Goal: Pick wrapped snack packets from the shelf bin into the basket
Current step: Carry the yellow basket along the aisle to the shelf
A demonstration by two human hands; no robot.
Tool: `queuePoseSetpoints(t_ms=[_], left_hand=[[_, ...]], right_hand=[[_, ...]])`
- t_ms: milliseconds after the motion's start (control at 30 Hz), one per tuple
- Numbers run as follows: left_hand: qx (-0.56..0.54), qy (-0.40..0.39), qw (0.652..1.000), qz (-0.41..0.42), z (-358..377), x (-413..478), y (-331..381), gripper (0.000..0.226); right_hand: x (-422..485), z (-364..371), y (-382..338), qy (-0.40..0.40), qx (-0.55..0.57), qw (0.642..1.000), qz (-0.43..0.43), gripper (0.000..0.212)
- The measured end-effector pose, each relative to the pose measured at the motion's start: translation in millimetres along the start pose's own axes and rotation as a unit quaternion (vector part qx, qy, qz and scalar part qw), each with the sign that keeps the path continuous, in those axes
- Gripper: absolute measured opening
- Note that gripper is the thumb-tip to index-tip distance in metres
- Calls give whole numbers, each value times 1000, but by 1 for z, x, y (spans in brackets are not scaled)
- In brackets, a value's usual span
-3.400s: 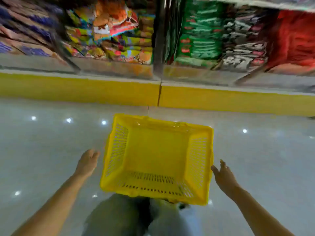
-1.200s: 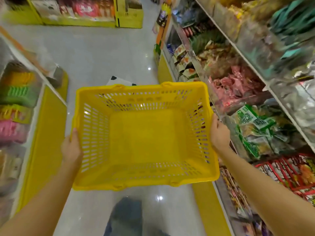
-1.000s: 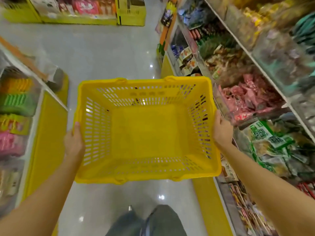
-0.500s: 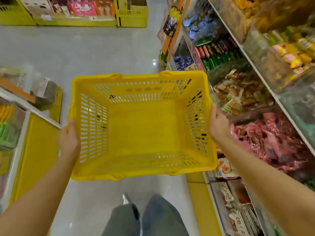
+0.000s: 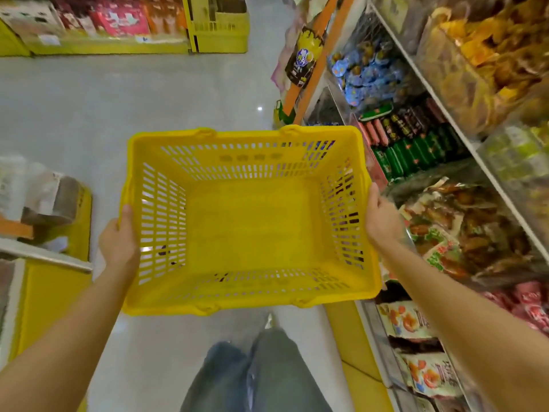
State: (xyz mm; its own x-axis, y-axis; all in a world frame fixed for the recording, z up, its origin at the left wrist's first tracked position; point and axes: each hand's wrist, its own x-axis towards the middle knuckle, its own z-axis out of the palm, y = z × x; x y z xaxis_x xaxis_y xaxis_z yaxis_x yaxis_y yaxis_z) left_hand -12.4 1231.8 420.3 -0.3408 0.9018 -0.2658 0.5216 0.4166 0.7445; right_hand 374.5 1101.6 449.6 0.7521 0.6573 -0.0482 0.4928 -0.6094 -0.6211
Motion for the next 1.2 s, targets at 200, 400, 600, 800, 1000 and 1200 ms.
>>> queuePoseSetpoints(t_ms=[200,400,600,800,1000,1200], left_hand=[[13,-17,1000,20,39,65,53,59],[97,-37,993,58,55,119,90,57],[110,-60,991,55,64,173,107,62],[115,-120,982,95,69,250,111,61],[144,-175,965,135,89,314,134,61],[175,-200,948,177,153,332,173,56]], right_hand=[[75,29,-23,18,13,999,28,55],[112,57,-40,16,36,998,53,58],[117,91,-51,-9,35,991,131,60],[96,128,-78,21,40,983,179,55],[76,166,-92,68,50,967,242,68],[90,178,-69,75,30,951,300,56]])
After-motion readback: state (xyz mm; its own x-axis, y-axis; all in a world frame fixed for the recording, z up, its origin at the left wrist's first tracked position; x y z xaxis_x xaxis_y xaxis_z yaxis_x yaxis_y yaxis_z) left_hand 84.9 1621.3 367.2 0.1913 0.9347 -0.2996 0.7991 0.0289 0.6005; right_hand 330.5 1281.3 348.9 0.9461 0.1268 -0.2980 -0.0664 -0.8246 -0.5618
